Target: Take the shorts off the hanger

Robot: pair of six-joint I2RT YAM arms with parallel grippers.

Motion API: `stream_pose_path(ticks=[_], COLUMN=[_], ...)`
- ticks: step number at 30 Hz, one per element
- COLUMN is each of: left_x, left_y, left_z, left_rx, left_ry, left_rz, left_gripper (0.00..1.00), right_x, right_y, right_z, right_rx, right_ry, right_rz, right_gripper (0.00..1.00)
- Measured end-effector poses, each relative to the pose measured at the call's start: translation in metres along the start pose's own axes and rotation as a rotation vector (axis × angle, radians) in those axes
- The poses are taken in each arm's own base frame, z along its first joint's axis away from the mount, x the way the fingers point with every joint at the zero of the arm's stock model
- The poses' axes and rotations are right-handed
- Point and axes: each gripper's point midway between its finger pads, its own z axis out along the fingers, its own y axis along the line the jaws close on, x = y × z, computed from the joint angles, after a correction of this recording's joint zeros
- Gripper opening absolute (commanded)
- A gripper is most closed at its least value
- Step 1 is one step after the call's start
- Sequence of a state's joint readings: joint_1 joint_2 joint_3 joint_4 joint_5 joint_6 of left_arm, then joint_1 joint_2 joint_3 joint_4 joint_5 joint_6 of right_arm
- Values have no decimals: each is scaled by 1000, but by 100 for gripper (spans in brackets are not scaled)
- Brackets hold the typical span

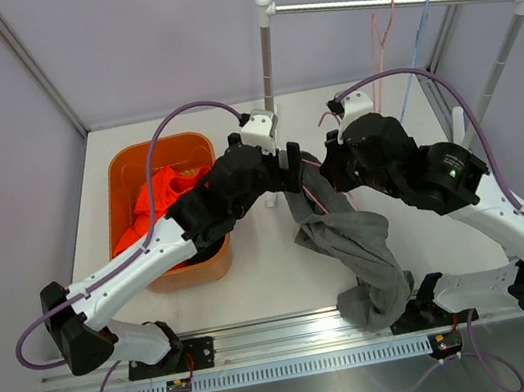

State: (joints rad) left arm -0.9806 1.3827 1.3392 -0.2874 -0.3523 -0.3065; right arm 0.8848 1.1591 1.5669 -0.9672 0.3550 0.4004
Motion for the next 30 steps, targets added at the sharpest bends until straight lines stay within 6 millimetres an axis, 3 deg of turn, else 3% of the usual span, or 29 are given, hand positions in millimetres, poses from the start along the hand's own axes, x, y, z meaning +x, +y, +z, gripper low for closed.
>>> stream_pose_path(ticks=[5, 13, 18, 19, 21, 22, 23, 30], left_x=[7, 37, 37, 37, 37, 35, 34, -9], left_y=[3, 13, 14, 15, 17, 18, 17, 25], left_z=[3, 19, 20, 20, 20, 20, 20, 27], left_rx=[-18, -88, -101, -105, -114, -119, -120, -160], left_ry=[22, 108, 109, 110, 112, 109, 106, 48], left_rz=[10, 43, 38, 39, 43, 53, 51, 35], left_gripper=[88, 71, 45, 33, 22, 6, 1, 0], right_x=[0, -8, -14, -14, -15, -15, -16, -19], right_y=[0, 0, -3, -3, -3, -3, -4, -4], right_z=[0, -6, -11, -11, -13, -14, -14, -22], right_rx=[0, -1, 9, 9, 8, 7, 6, -12], right_ry=[0, -21, -39, -42, -46, -47, -49, -67], right_rz=[1, 7, 11, 12, 14, 14, 15, 24], right_gripper=[0, 0, 0, 0, 0, 0, 0, 0])
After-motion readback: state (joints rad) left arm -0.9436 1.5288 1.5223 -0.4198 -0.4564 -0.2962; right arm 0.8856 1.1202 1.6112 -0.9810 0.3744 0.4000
